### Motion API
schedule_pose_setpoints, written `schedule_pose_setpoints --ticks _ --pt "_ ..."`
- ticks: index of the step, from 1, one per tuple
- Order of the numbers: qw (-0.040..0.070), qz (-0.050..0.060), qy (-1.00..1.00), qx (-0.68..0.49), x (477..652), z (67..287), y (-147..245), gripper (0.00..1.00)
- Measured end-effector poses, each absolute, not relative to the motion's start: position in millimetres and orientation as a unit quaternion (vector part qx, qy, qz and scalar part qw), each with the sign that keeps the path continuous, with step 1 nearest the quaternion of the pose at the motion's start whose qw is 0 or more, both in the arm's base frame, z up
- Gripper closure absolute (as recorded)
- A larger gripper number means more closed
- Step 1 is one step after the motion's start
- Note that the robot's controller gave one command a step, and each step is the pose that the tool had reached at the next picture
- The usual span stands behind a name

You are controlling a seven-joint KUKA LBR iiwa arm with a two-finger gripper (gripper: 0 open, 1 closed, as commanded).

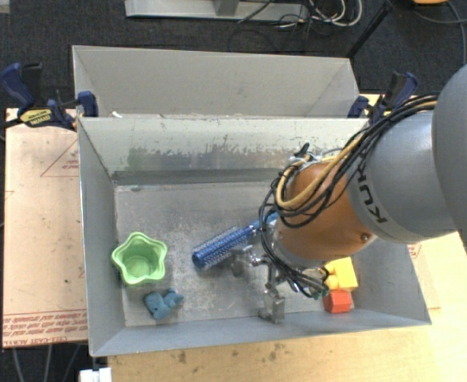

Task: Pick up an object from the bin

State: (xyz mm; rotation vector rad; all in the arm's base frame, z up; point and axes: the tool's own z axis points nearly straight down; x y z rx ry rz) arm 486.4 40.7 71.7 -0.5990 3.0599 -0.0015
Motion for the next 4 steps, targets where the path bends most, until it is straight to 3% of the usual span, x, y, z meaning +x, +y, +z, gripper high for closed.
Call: schedule_pose_setpoints --ticks 1,2,3,4 --pt "0.006 -0.002 0.973 -0.232 532.5 164 4 0.00" --pt "0.007 0.001 0.976 -0.218 543.1 72 49 0.00" --pt "0.016 0.000 0.976 -0.218 548.4 79 48 1.00" --pt "0.006 -0.001 0.977 -0.213 509.4 272 3 1.00"
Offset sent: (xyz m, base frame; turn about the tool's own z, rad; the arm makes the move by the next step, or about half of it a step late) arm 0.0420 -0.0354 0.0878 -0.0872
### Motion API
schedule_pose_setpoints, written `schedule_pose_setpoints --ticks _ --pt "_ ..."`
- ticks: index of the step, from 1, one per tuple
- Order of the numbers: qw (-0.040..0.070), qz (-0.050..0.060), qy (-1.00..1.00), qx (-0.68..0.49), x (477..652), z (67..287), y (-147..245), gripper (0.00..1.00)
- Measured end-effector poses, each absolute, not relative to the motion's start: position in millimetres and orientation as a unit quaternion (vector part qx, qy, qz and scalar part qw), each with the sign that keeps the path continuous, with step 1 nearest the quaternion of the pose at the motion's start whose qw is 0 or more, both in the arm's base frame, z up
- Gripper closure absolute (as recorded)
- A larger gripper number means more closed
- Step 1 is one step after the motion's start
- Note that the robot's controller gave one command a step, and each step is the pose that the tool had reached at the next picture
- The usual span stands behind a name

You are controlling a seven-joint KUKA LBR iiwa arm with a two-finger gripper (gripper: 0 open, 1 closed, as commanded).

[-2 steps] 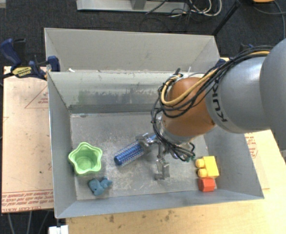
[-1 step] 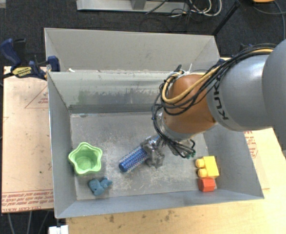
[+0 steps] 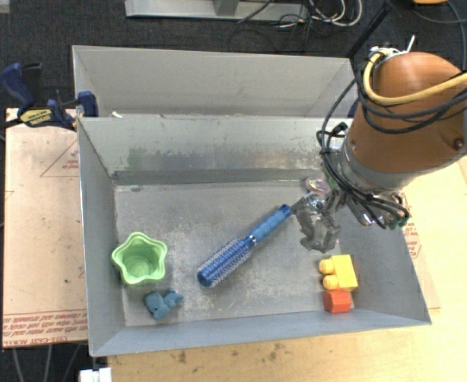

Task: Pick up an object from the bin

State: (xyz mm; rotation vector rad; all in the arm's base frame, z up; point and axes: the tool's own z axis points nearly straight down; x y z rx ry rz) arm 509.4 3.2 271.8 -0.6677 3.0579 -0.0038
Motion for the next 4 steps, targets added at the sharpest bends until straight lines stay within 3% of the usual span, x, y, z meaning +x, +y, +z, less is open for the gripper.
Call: schedule_pose_setpoints --ticks 1,2,3,4 --pt "-0.003 0.001 0.996 -0.090 487.7 147 32 1.00" --pt "0.005 0.000 0.997 -0.078 522.4 195 29 1.00" --pt "0.001 0.000 0.997 -0.078 520.2 192 29 0.00" --pt "-0.001 0.001 0.984 -0.176 577.6 66 16 0.00"
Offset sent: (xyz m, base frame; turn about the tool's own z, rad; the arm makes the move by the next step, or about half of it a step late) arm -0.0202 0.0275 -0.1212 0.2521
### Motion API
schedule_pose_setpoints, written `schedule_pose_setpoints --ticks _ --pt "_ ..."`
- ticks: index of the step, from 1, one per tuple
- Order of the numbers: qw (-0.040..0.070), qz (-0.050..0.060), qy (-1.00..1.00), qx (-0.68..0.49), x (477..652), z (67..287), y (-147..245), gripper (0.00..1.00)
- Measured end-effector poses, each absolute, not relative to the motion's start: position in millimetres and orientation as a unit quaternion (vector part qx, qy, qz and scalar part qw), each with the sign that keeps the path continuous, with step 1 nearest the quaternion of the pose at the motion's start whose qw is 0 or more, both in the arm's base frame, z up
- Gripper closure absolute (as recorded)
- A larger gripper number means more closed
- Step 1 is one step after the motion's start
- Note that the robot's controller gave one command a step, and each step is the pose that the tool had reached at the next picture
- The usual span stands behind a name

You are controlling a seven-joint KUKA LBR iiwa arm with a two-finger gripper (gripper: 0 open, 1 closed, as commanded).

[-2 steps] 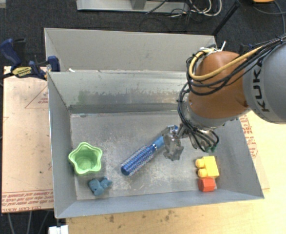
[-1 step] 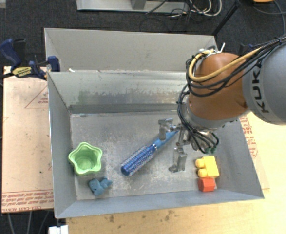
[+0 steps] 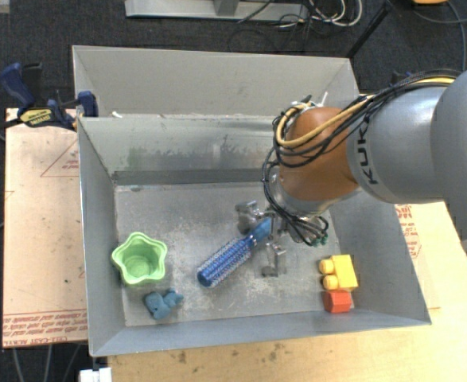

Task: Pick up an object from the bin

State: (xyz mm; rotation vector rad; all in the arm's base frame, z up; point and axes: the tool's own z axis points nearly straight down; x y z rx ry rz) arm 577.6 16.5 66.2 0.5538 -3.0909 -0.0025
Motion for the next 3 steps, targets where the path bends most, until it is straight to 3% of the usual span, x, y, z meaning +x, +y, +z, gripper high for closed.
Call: schedule_pose_setpoints --ticks 1,2,3 --pt "-0.001 -0.001 -0.984 0.176 578.5 70 17 1.00" --pt "-0.003 0.000 -0.944 0.330 584.7 160 19 1.00" --pt "-0.006 0.001 -0.944 0.329 586.1 286 34 1.00"
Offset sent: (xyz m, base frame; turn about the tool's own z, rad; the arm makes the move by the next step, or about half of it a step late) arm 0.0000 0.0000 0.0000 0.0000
